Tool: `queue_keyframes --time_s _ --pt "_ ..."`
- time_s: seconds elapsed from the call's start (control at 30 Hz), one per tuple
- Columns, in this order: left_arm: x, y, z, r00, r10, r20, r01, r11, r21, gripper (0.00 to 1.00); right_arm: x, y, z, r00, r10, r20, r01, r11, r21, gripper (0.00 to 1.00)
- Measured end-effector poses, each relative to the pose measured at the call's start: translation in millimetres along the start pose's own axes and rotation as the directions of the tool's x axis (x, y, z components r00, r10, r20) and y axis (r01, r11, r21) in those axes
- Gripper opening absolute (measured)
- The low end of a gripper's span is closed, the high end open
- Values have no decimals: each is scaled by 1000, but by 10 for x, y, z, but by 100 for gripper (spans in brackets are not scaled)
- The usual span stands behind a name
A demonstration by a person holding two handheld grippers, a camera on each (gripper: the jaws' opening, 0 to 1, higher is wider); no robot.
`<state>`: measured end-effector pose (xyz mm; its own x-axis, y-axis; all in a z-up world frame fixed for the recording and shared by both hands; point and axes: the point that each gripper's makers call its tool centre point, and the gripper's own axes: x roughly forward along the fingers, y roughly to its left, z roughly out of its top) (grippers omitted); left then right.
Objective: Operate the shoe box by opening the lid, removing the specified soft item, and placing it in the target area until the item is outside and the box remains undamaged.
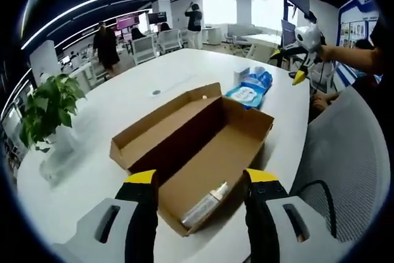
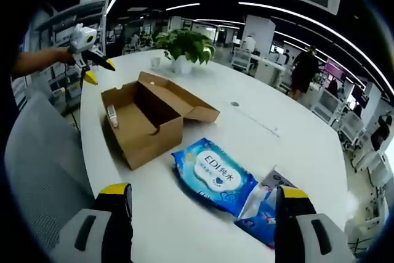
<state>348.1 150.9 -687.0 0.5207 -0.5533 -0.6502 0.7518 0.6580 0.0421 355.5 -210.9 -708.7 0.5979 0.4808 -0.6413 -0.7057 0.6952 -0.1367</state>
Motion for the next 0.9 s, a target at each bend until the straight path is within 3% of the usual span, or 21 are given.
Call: queue_keyframes --time_s 0.47,0.9 --pt "104 91 -20 996 -56 -72 61 995 73 52 -145 237 -33 999 -24 27 23 999 41 97" --pt "294 81 -103 979 -117 -169 139 982 126 48 -265 470 -115 998 -43 38 40 996 85 98"
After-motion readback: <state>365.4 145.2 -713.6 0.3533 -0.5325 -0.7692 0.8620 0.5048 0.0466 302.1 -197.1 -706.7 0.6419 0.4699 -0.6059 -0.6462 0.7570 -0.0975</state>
